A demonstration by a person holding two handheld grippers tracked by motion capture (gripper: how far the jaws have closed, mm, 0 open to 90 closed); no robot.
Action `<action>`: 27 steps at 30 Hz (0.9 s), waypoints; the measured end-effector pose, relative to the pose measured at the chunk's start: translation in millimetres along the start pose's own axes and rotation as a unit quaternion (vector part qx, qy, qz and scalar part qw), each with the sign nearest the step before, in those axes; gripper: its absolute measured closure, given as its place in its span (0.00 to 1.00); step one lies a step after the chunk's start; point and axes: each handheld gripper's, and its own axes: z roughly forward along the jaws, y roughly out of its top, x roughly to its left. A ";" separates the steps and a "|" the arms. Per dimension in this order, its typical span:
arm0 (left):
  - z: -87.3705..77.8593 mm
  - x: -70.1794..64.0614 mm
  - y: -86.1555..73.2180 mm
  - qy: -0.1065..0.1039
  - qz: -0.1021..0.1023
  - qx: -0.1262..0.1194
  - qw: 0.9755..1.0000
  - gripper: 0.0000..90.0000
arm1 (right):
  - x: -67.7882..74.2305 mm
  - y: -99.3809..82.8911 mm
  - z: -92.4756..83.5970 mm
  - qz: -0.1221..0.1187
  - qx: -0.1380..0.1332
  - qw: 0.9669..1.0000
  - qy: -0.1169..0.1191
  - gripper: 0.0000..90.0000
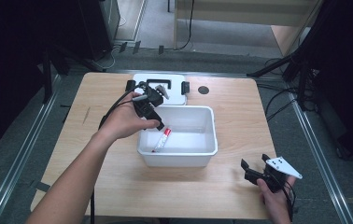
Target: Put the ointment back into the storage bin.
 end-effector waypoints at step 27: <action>-32.4 59.2 -125.2 0.044 -0.109 -0.055 0.992 0.00 | 0.2 0.6 1.6 0.005 0.006 1.000 -0.005 0.14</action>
